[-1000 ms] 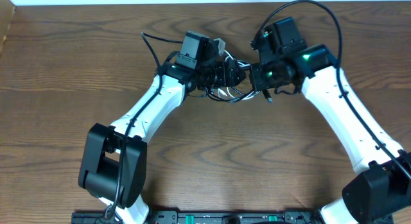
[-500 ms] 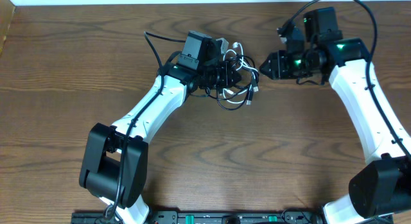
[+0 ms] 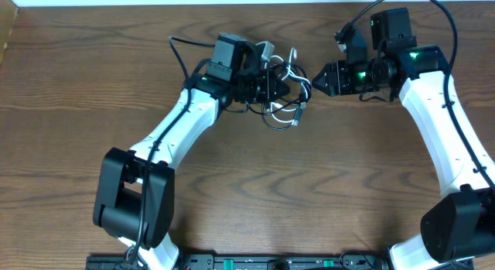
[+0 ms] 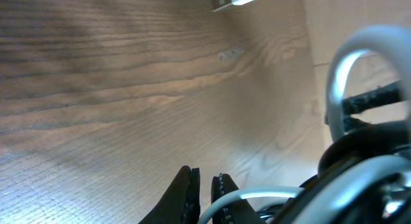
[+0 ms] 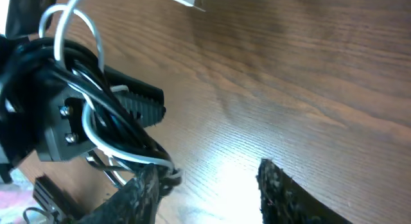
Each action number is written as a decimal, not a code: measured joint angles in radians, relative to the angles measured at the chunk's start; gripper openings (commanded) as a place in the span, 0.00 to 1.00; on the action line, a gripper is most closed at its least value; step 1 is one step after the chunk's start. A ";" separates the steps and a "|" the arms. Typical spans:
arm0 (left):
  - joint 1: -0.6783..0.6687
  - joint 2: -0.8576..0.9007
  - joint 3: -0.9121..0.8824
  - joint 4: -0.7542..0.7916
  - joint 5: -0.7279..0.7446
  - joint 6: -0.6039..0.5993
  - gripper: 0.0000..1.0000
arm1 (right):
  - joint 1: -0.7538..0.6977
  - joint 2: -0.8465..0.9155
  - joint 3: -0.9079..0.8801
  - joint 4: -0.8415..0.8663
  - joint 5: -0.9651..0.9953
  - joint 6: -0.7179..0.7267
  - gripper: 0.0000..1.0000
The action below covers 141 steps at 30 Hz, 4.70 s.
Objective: Untangle cables
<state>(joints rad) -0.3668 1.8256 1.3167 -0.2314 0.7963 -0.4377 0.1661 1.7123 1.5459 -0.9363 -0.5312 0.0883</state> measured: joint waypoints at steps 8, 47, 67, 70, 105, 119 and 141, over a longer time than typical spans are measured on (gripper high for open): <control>0.038 0.000 0.000 -0.003 0.048 -0.096 0.07 | 0.002 0.000 0.000 -0.008 -0.044 -0.029 0.36; 0.028 0.000 0.000 0.001 0.037 -0.341 0.08 | 0.180 0.000 0.000 0.150 0.047 0.187 0.06; 0.010 0.000 0.000 0.003 0.043 -0.344 0.08 | 0.184 0.000 0.000 0.145 0.061 0.241 0.26; 0.010 0.000 0.000 0.004 0.035 -0.357 0.08 | 0.179 -0.006 0.001 0.130 0.068 0.241 0.29; 0.010 0.000 0.000 0.026 0.015 -0.610 0.08 | 0.226 -0.023 0.005 -0.057 0.296 0.303 0.24; 0.011 0.000 0.000 -0.003 0.021 -0.470 0.08 | 0.216 -0.015 0.012 -0.010 0.253 0.295 0.01; -0.029 0.000 0.006 -0.027 0.071 -0.260 0.08 | 0.214 -0.014 0.030 0.081 0.213 0.340 0.01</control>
<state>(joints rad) -0.3954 1.8256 1.3228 -0.2584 0.8677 -0.6979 0.3801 1.6978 1.5757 -0.8551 -0.3180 0.4282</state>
